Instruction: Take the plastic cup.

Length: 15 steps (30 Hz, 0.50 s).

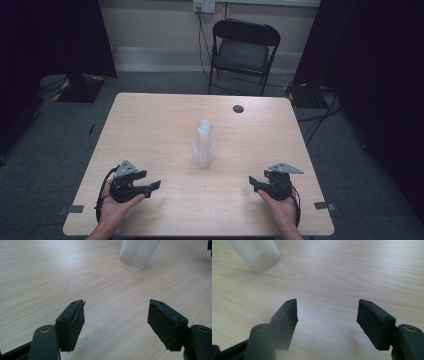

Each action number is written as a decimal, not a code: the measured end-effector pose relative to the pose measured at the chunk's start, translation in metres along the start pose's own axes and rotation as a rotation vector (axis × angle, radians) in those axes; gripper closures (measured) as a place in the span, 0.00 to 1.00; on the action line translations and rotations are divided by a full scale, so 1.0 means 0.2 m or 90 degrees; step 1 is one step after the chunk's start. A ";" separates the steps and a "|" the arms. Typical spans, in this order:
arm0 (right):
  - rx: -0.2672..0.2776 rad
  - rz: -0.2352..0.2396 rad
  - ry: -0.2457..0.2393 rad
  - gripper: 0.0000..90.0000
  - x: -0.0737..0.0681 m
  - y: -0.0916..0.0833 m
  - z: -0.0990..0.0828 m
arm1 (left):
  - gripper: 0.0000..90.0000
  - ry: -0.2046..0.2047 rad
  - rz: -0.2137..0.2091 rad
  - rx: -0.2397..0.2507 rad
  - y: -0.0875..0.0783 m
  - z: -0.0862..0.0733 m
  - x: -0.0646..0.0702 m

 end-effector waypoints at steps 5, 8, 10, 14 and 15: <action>0.007 0.011 0.001 0.38 0.00 -0.01 0.01 | 0.33 -0.010 -0.001 -0.003 0.01 0.00 0.00; 0.007 0.018 -0.004 0.38 0.00 0.00 0.01 | 0.32 -0.015 -0.003 -0.003 0.01 0.00 0.00; 0.008 0.031 -0.012 0.38 -0.02 0.00 0.02 | 0.32 -0.007 -0.003 -0.011 0.02 0.00 -0.01; 0.013 0.048 -0.025 0.38 -0.04 0.01 0.03 | 0.33 -0.007 -0.003 -0.012 0.02 0.00 0.00; 0.013 0.048 -0.025 0.38 -0.04 0.01 0.03 | 0.33 -0.007 -0.003 -0.012 0.02 0.00 0.00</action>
Point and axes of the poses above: each handheld gripper's, and its own axes: y roughly forward along the jaws, z roughly out of its top, x roughly to its right, the point moved 5 cm from there along y, roughly forward along the jaws, and after that the axes turned 13 degrees about z, right-handed, at the moved point
